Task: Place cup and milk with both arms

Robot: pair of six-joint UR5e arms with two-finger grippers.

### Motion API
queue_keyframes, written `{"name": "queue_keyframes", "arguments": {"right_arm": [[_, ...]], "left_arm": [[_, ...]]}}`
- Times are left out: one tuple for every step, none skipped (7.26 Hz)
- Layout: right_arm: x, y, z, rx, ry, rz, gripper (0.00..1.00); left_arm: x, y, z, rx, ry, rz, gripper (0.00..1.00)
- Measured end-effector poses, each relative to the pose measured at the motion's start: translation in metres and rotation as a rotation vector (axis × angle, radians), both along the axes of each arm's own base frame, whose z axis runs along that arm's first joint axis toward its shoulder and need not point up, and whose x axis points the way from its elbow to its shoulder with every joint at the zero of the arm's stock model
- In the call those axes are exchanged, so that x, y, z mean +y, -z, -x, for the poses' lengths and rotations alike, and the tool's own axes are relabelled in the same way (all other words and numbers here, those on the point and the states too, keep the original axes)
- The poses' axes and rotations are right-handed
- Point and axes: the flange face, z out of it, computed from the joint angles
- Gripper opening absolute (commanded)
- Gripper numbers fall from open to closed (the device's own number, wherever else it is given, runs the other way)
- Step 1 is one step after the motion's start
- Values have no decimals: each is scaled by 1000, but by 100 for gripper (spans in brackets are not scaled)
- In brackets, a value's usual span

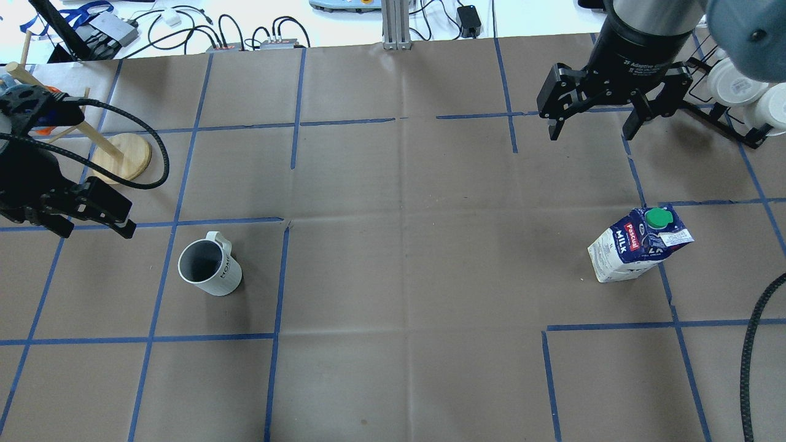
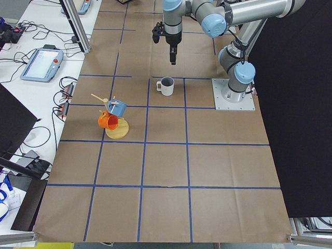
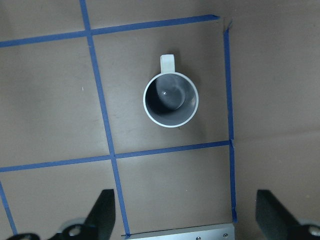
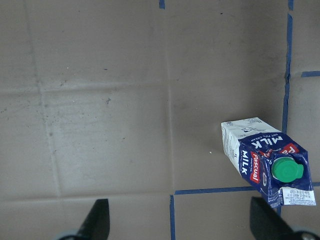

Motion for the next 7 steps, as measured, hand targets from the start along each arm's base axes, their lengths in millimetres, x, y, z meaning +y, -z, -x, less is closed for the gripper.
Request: {"name": "queue_keyframes", "arguments": {"right_arm": [[0, 0, 0, 0, 0, 0, 100], [0, 0, 0, 1, 0, 0, 100], [0, 0, 0, 2, 0, 0, 100], [0, 0, 0, 2, 0, 0, 100], [0, 0, 1, 2, 1, 0, 100], [0, 0, 1, 2, 1, 0, 100], [0, 0, 1, 2, 1, 0, 100]], "left_arm": [[0, 9, -22, 10, -14, -13, 100], [-3, 21, -39, 16, -11, -14, 100], [-11, 36, -50, 15, -9, -5, 100], [-24, 55, -56, 15, 0, 6, 100], [-39, 70, -54, 11, 25, 21, 100], [-54, 82, -42, 3, 62, 37, 100], [-66, 96, -26, 3, 96, 35, 100]]}}
